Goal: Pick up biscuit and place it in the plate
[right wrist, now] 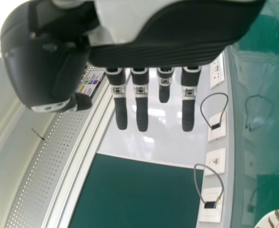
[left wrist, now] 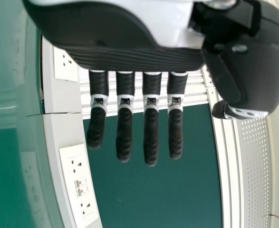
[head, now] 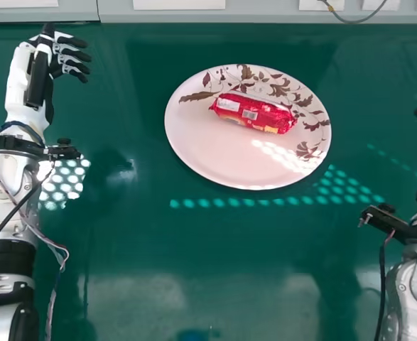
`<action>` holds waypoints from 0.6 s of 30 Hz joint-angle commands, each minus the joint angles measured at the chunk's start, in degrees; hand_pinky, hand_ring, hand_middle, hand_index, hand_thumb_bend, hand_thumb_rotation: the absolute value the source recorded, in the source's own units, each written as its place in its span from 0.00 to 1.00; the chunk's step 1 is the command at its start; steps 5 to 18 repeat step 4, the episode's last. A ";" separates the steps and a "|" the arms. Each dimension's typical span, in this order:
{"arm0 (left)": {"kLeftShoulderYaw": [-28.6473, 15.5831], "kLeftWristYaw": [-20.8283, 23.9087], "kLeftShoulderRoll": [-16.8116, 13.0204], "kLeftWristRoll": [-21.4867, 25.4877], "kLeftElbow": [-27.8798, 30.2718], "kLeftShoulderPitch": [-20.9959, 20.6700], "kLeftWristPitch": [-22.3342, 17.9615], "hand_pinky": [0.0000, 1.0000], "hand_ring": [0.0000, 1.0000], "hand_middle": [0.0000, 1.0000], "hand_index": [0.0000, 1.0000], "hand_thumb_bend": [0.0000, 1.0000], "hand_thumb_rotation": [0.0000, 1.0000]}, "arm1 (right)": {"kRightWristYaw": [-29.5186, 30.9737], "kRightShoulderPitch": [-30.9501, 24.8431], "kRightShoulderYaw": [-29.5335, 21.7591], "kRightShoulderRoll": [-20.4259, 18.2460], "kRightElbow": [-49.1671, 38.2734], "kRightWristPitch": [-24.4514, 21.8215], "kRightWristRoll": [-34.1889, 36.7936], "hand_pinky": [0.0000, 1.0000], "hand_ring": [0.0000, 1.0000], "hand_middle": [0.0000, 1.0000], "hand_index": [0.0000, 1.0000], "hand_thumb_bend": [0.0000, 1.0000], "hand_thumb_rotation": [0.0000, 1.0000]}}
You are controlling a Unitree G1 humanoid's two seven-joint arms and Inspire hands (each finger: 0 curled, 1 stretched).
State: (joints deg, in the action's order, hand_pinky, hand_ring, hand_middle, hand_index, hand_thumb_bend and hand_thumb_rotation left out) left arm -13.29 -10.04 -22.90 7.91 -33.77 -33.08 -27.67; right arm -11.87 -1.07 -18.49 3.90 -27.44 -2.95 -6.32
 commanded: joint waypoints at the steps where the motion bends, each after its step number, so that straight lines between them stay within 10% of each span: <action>1: -1.09 -0.29 -0.37 0.78 1.48 0.31 -0.22 0.29 0.36 0.42 0.48 0.48 0.04 | -0.46 -1.23 0.00 -0.42 -0.05 1.29 -0.39 0.67 0.77 0.80 0.78 0.39 0.18; 18: -1.39 -0.19 -0.07 1.04 3.16 1.19 0.24 0.29 0.36 0.42 0.48 0.48 0.04 | -0.68 -1.36 0.10 -0.52 0.24 1.86 -0.34 0.68 0.77 0.79 0.78 0.39 0.19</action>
